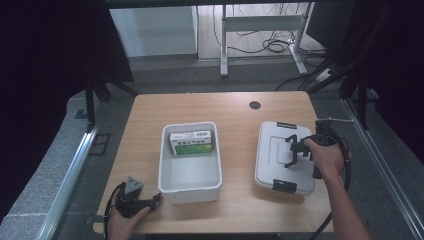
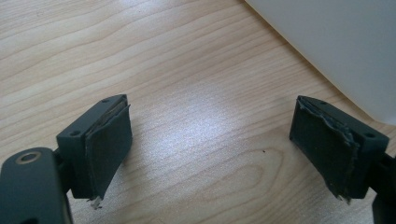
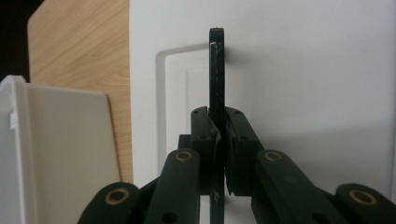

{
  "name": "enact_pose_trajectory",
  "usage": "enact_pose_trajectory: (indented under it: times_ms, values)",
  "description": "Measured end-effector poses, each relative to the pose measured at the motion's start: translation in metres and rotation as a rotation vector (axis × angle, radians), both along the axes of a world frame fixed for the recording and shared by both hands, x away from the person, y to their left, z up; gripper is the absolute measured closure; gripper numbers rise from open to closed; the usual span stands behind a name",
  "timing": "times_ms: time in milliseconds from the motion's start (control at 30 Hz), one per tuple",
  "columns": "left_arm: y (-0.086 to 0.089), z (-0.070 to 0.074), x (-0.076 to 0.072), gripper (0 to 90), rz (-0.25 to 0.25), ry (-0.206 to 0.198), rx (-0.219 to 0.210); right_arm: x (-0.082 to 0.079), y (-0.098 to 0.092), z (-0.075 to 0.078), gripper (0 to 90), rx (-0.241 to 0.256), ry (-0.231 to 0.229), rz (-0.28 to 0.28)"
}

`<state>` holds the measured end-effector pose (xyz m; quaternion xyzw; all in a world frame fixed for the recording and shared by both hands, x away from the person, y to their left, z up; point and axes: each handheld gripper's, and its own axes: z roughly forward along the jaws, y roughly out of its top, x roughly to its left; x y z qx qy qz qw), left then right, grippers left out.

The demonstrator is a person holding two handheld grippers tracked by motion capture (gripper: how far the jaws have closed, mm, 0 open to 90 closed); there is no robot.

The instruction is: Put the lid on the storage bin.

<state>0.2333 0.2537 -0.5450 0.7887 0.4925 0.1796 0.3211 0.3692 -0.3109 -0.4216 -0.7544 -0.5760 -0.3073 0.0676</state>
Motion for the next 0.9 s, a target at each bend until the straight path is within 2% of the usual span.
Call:
enact_pose_trajectory:
  times_ms: [300, 900]
  values:
    - [0.0, 0.0, 0.0, 13.0, -0.002, 0.0, 0.0, -0.004, 0.01, 0.014, 83.8, 0.017, -0.036, 0.05]
    - [0.0, 0.0, -0.001, 12.9, -0.001, 0.0, 0.0, -0.01, 0.025, 0.032, 83.7, 0.042, -0.067, 0.11]
